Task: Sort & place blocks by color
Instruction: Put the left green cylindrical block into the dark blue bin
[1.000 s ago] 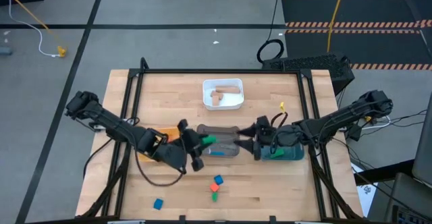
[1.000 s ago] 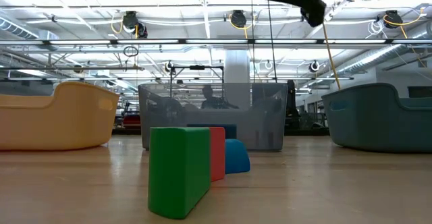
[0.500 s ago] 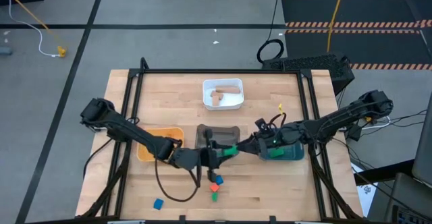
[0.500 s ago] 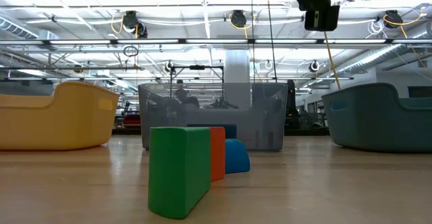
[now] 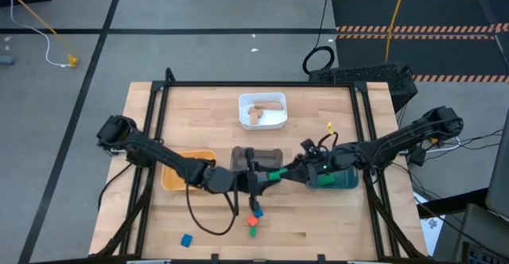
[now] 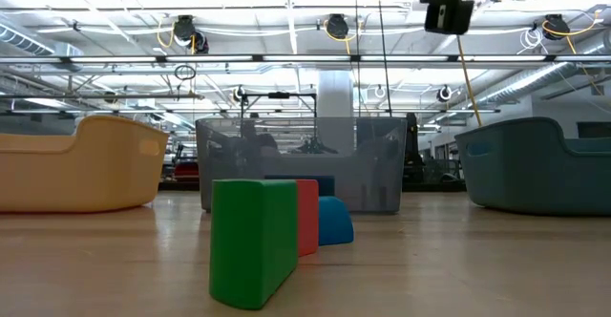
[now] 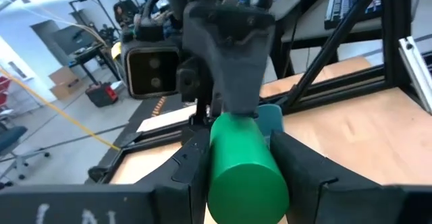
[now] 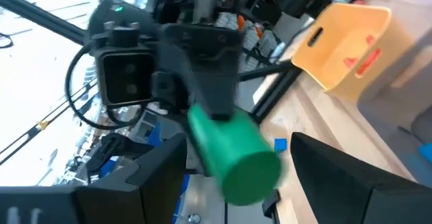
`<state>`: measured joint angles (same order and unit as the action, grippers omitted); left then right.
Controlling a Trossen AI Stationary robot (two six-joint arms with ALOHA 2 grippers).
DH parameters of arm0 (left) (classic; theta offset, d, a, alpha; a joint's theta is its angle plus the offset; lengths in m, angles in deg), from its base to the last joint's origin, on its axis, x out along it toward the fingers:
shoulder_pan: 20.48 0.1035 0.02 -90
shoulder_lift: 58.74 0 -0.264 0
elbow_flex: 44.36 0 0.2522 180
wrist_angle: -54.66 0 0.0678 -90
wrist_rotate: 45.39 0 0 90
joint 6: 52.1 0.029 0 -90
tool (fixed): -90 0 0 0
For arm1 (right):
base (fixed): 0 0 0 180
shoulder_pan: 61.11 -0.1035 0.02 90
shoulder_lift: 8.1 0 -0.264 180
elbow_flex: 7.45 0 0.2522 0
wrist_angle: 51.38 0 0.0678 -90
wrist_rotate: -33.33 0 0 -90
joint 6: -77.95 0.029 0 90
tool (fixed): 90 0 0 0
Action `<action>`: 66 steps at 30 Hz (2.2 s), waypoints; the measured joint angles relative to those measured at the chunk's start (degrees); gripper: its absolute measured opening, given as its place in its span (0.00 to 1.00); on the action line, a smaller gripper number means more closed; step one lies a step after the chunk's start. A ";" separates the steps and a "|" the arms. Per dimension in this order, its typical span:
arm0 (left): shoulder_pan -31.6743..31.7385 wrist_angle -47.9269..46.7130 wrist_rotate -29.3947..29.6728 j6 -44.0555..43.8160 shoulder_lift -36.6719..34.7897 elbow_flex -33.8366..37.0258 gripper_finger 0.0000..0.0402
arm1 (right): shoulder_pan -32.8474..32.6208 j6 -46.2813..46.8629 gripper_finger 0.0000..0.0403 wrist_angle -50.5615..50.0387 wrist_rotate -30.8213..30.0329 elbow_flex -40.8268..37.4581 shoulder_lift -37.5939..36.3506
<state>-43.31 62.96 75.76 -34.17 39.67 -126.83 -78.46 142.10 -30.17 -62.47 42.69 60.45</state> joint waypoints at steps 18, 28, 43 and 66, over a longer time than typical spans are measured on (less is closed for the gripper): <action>2.54 0.69 -0.10 -0.09 0.00 -0.02 0.32 | 2.02 -3.36 0.31 0.78 0.11 0.02 0.00; 2.66 0.50 -0.20 -3.25 0.00 -0.02 0.44 | 2.06 -4.00 0.29 0.84 -0.04 0.04 0.00; 1.60 -4.46 1.37 -4.57 -1.09 -0.07 0.46 | 7.29 -3.53 0.29 -15.77 -0.09 0.04 -7.70; 0.94 -23.36 11.04 -22.00 -9.55 -0.04 0.46 | 6.52 4.19 0.29 -59.25 1.68 0.04 -22.03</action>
<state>-42.37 39.60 86.81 -56.17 30.12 -126.87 -71.94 146.29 -89.42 -60.79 42.74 38.42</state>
